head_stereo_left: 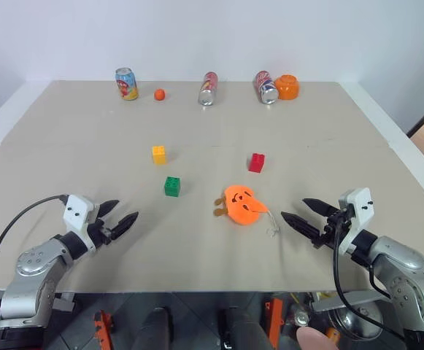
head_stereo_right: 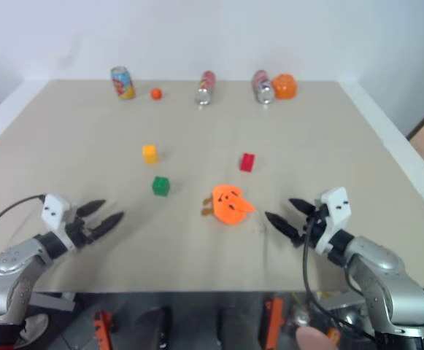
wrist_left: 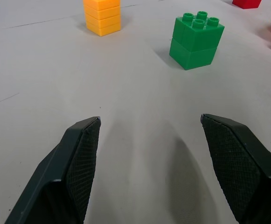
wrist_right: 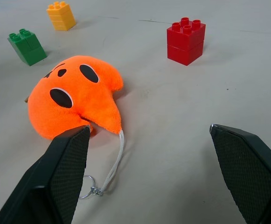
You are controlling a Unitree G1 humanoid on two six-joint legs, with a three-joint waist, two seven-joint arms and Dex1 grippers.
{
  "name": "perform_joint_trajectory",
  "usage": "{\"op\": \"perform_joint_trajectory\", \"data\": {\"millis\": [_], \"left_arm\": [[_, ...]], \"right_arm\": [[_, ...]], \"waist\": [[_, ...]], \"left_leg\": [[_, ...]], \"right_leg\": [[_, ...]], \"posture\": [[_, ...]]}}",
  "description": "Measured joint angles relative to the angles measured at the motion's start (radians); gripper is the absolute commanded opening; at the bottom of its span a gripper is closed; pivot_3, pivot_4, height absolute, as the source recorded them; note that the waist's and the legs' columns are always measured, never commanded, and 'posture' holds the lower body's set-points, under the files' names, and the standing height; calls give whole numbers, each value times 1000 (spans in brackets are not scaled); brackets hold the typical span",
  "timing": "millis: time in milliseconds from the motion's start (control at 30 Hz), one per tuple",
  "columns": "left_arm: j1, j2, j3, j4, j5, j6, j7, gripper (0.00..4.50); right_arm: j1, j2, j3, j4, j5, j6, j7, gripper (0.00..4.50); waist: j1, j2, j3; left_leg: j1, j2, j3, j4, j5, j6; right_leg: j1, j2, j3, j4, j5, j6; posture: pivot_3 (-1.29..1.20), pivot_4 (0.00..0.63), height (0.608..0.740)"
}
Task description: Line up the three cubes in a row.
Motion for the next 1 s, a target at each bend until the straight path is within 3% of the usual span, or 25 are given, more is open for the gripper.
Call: {"op": "perform_joint_trajectory", "data": {"millis": [133, 267, 433, 700, 967, 1000], "left_arm": [[-22, 53, -20, 20, -7, -59, -134, 3555], [-104, 134, -45, 24, -27, -176, -344, 3555], [-166, 150, -96, -1, -65, -156, -447, 3555], [-263, 165, -182, -35, -73, -141, -506, 3555], [-200, 166, -198, -45, -53, -189, -531, 3555], [-200, 166, -201, -45, -49, -195, -531, 3570]], "right_arm": [[-41, -59, 23, -38, 39, 53, 43, 4253], [-214, -164, 91, -109, 86, 92, 158, 4253], [-370, -181, 223, -25, 64, 95, 272, 4253], [-562, -117, 444, 268, -116, -54, 427, 4253], [-611, -11, 525, 479, -251, -200, 479, 4253], [-614, 4, 527, 497, -261, -215, 479, 3994]], "waist": [[-1, 1, 2], [-2, 0, 1], [0, -2, 1], [-1, -2, 1], [-3, -2, 1], [-3, -2, 1]], "left_leg": [[-1, 0, 0, 0, 0, 0], [1, 1, 0, 1, 0, -1], [-2, 2, 2, 1, 0, 0], [-2, 2, 2, 1, -3, -1], [-1, 4, 1, 1, -4, -2], [-1, 4, 1, 1, -4, -2]], "right_leg": [[-2, 0, 0, 0, 0, 0], [-1, 0, 0, 0, 0, -1], [-2, 0, 0, 0, 0, -1], [-1, 2, 0, 0, 1, 2], [-1, 4, 0, 1, 1, 3], [-1, 5, 0, 1, 0, 2]], "posture": [[0, 150, 740], [0, 150, 740], [0, 150, 740], [0, 150, 740], [0, 150, 740], [0, 150, 740]]}}
